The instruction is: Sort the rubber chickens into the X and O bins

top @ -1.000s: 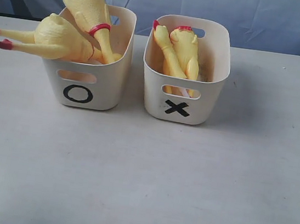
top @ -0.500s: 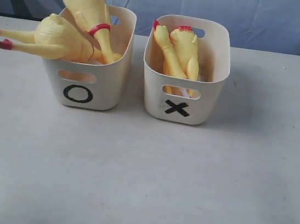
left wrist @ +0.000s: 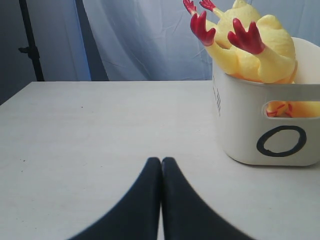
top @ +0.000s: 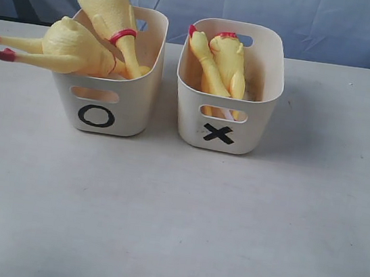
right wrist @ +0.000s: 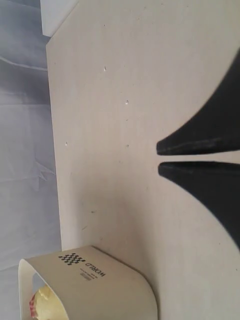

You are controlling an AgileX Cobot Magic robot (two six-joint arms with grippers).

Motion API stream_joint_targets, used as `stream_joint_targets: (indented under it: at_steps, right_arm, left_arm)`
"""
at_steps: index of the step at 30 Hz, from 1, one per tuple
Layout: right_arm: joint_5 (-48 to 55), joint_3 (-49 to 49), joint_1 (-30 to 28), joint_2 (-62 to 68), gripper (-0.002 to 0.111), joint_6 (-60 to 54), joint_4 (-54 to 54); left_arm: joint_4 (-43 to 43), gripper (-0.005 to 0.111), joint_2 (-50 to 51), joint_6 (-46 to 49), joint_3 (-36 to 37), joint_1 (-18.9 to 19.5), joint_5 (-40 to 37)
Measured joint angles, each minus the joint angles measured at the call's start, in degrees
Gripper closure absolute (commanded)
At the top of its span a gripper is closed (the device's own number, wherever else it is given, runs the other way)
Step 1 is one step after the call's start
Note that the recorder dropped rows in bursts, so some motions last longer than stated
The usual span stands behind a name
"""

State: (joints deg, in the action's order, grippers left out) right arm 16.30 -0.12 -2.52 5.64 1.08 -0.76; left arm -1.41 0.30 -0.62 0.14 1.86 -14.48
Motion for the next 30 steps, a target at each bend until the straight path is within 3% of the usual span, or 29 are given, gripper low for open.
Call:
stream_joint_targets:
  at_steps: [30]
  right_arm:
    - [1.7,0.0,3.1,-2.2,0.102,0.2,-0.1]
  left_arm:
    - [0.0,0.107,0.0,0.0,0.0,0.0,0.0]
